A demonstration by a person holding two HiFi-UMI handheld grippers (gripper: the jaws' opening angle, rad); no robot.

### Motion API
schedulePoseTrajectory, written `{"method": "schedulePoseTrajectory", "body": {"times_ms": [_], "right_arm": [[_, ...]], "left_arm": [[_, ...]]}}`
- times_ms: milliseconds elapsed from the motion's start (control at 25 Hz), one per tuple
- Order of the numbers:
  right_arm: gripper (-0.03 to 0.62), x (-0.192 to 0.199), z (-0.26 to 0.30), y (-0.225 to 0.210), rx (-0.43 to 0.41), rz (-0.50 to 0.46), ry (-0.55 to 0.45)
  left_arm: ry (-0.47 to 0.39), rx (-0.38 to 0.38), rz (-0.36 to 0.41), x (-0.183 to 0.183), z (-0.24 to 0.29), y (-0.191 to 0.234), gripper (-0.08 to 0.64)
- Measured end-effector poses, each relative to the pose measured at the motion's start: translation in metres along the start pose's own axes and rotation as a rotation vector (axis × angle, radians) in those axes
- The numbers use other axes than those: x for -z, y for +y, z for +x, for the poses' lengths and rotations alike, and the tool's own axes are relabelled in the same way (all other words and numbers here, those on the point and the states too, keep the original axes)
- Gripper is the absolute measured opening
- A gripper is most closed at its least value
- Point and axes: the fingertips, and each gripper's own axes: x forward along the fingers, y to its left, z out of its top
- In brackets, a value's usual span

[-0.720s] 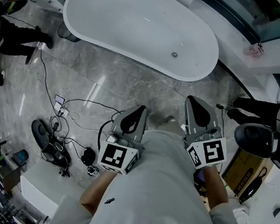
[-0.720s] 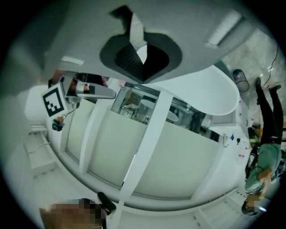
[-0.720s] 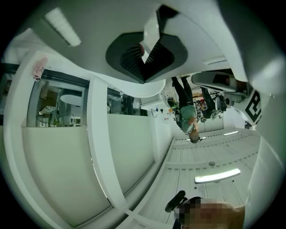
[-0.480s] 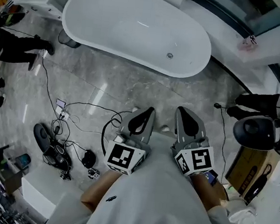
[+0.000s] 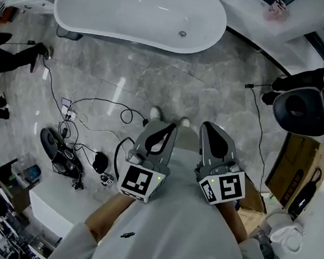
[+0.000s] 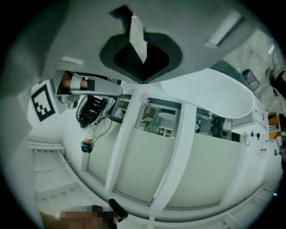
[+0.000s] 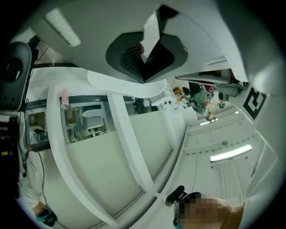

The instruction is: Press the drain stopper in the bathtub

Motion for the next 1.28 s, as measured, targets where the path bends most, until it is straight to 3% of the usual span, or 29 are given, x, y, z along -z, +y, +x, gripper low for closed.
{"method": "schedulePoseTrajectory", "body": {"times_ms": [80, 320, 640, 840, 1080, 1280], "right_arm": [[0.006, -0.008, -0.012, -0.003, -0.010, 0.027, -0.024], [0.006, -0.010, -0.039, -0.022, 0.011, -0.022, -0.045], [0.006, -0.021, 0.003, -0.022, -0.022, -0.056, -0.035], [0.006, -0.039, 0.060, -0.033, -0.030, -0.090, -0.017], [0.006, -0.084, 0.153, -0.052, -0.023, -0.107, 0.015], [0.006, -0.115, 0.248, -0.050, -0.070, 0.013, 0.051]], "left_arm": [[-0.012, 0.005, 0.004, -0.011, -0.001, -0.011, 0.000], [-0.034, -0.030, 0.031, -0.019, 0.000, -0.030, 0.000], [-0.065, -0.055, 0.008, -0.030, 0.014, 0.002, 0.000], [-0.085, -0.055, -0.018, -0.053, 0.047, 0.049, 0.000], [-0.111, -0.068, -0.045, -0.110, 0.100, 0.130, 0.000], [-0.098, -0.054, -0.073, -0.145, 0.132, 0.206, 0.000]]}}
